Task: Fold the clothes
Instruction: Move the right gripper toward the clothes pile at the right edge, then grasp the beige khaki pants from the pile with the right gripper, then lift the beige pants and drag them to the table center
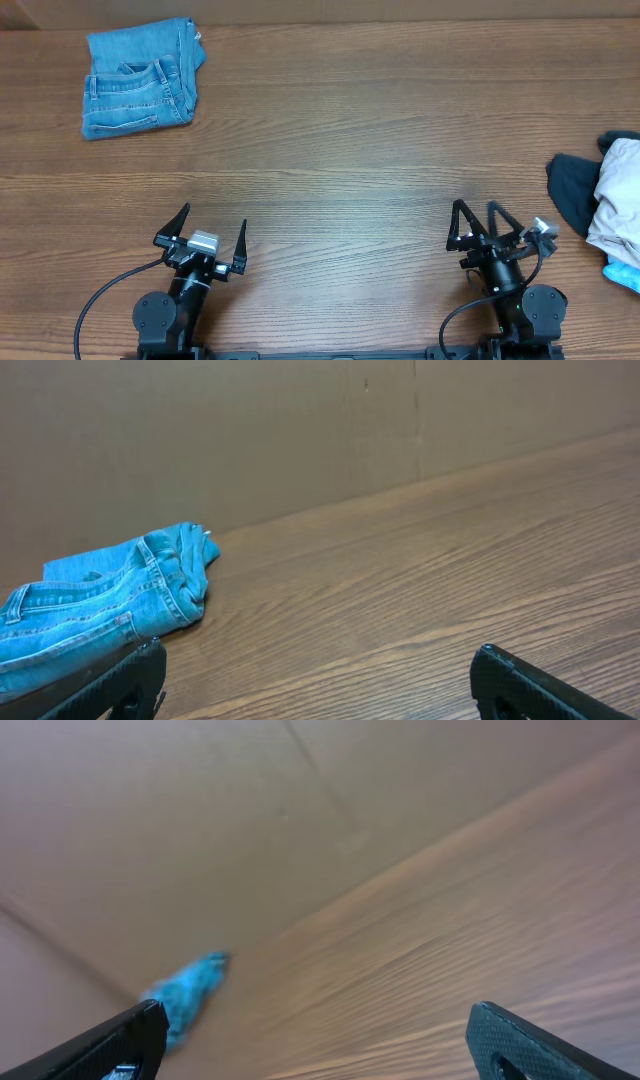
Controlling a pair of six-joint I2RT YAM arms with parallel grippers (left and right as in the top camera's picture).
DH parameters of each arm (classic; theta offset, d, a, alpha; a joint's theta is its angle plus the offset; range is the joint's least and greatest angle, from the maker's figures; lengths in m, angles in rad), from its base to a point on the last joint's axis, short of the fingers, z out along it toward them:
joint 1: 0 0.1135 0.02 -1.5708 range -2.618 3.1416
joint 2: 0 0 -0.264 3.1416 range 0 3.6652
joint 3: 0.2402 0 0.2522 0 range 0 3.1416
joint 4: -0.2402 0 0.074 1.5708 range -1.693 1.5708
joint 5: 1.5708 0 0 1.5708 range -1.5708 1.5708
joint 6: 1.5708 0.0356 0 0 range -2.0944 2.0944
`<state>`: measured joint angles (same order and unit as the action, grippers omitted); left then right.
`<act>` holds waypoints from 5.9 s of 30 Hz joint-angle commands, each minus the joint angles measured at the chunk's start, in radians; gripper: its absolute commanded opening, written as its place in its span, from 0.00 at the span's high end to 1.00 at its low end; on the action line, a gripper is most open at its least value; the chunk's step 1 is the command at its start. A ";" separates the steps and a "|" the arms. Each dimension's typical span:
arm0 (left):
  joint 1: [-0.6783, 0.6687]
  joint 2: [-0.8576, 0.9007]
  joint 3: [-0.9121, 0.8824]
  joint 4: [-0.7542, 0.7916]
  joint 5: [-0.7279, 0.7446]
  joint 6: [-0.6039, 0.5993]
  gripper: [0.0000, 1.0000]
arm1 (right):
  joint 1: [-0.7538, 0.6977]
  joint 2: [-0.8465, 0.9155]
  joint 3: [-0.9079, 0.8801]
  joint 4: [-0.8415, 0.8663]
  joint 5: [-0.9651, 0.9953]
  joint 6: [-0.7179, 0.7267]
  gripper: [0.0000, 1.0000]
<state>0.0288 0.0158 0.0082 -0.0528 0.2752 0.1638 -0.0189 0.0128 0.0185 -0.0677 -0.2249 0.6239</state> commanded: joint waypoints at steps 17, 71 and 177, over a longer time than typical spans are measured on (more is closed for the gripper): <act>0.008 -0.010 -0.003 0.001 -0.013 -0.007 0.00 | -0.002 -0.010 0.058 0.244 -0.239 0.112 0.00; 0.008 -0.010 -0.003 0.001 -0.013 -0.007 0.00 | -1.061 1.556 1.347 -0.503 0.021 -0.578 0.00; 0.008 -0.010 -0.003 0.001 -0.013 -0.007 0.00 | 0.156 1.781 2.178 -1.376 -0.073 -0.332 0.00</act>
<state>0.0288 0.0158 0.0082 -0.0532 0.2680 0.1638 0.2588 1.8153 2.1868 -1.4128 -0.3382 0.2764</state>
